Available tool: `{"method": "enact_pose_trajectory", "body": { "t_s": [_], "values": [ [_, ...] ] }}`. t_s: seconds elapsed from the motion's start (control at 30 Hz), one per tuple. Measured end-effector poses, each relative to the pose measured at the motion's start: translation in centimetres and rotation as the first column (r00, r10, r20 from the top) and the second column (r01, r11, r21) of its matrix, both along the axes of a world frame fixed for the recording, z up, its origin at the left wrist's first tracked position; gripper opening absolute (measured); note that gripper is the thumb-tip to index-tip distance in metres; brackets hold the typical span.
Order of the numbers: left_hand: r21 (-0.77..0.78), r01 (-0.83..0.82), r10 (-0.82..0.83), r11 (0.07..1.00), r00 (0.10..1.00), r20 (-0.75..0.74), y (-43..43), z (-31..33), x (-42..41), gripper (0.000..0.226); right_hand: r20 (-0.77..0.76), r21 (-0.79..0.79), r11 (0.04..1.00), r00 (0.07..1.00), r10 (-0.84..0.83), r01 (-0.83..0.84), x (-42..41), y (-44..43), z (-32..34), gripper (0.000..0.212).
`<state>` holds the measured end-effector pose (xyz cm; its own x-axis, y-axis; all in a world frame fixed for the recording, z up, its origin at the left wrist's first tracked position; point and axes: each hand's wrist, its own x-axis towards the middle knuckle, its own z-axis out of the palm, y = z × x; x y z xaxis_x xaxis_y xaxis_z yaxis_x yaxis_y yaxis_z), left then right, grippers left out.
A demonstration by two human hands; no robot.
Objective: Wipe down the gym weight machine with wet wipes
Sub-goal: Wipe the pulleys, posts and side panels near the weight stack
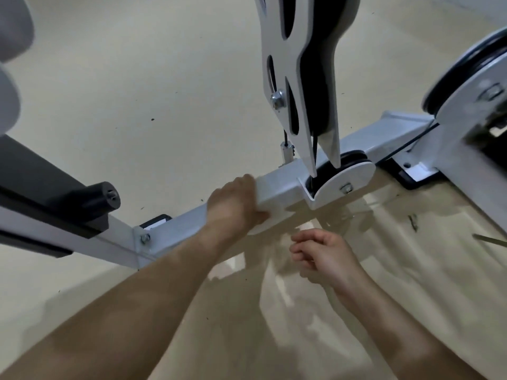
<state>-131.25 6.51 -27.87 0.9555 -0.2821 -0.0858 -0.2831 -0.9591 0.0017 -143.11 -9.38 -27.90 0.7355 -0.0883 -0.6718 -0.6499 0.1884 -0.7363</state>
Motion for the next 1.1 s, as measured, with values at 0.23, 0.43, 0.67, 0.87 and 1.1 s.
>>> {"method": "enact_pose_trajectory", "body": {
  "t_s": [0.23, 0.43, 0.67, 0.87, 1.1],
  "values": [
    [0.084, -0.030, 0.060, 0.996, 0.922, -0.383, 7.4, 3.0, -0.2, 0.054, 0.092, 0.038, 0.999, 0.995, -0.026, 0.023, 0.2, 0.1, 1.0, 0.018],
    [0.008, -0.238, 0.196, 0.971, 0.780, -0.595, 9.6, 4.1, 0.2, 0.045, 0.121, 0.003, 0.997, 0.989, 0.082, -0.083, -1.3, 0.5, 1.9, 0.018],
    [-0.078, -0.038, 0.044, 0.996, 0.996, 0.077, 6.6, -0.2, -3.8, 0.059, 0.014, 0.298, 0.954, 1.000, 0.011, -0.014, -1.2, 1.8, 2.8, 0.019],
    [-0.521, 0.044, -0.190, 0.852, 0.954, -0.231, -1.2, 3.9, -7.6, 0.027, 0.138, 0.399, 0.913, 0.980, -0.146, 0.080, 0.1, 3.2, 3.2, 0.021],
    [-0.669, -0.140, -0.144, 0.730, 0.925, -0.350, -5.6, 4.4, -8.5, 0.036, 0.195, 0.101, 0.868, 0.846, -0.496, 0.486, 0.7, -0.8, 1.6, 0.007]
  ]
}}
